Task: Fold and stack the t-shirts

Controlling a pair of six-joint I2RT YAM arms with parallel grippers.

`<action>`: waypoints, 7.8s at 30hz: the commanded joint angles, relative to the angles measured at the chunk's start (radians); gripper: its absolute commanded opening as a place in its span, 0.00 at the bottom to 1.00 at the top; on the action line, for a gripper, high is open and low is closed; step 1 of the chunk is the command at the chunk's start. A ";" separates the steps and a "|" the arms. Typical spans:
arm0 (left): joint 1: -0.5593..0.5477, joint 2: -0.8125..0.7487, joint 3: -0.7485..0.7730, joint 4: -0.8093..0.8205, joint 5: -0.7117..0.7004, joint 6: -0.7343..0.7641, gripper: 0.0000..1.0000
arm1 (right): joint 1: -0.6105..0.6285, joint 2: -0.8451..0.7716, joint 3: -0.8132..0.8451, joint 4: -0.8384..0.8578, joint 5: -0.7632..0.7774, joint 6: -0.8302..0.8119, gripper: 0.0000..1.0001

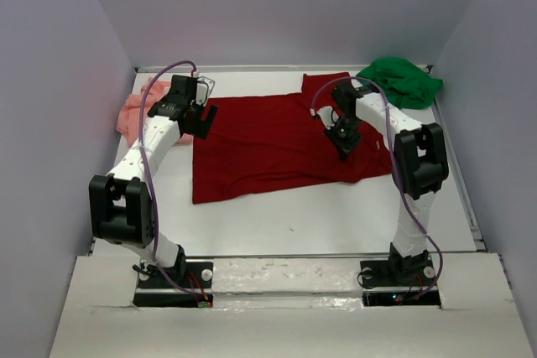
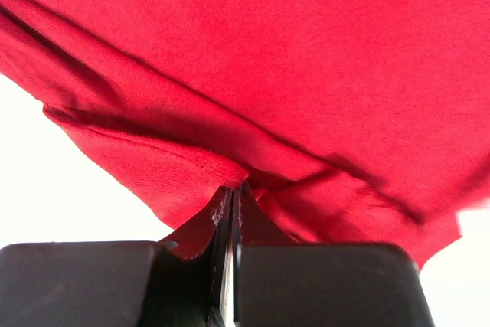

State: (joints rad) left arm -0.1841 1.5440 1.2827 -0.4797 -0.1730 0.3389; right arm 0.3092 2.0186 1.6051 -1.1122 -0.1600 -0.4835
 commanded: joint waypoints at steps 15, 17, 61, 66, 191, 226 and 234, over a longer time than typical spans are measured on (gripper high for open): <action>-0.011 -0.004 0.006 -0.002 -0.016 0.015 0.99 | 0.014 0.046 0.262 -0.083 -0.001 -0.033 0.00; -0.012 -0.001 0.006 0.001 -0.016 0.014 0.99 | 0.024 0.068 0.294 -0.084 -0.009 -0.033 0.00; -0.014 0.005 -0.013 0.013 -0.043 0.012 0.99 | 0.062 0.215 0.526 0.072 -0.018 -0.029 0.00; -0.014 0.007 -0.017 0.015 -0.039 0.012 0.99 | 0.062 0.223 0.539 0.089 -0.015 -0.026 0.00; -0.072 0.019 -0.028 0.001 -0.020 0.028 0.99 | 0.011 -0.040 0.136 0.132 0.211 0.051 0.21; -0.080 0.042 -0.022 -0.005 -0.040 0.032 0.99 | -0.048 0.190 0.254 0.235 0.307 0.033 0.34; -0.084 0.036 -0.022 -0.002 -0.042 0.032 0.99 | -0.048 0.163 0.263 0.189 0.274 0.048 0.39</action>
State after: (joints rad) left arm -0.2626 1.5936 1.2510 -0.4759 -0.2001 0.3580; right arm 0.2626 2.2543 1.8645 -0.8948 0.1417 -0.4484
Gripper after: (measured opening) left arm 0.989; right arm 0.375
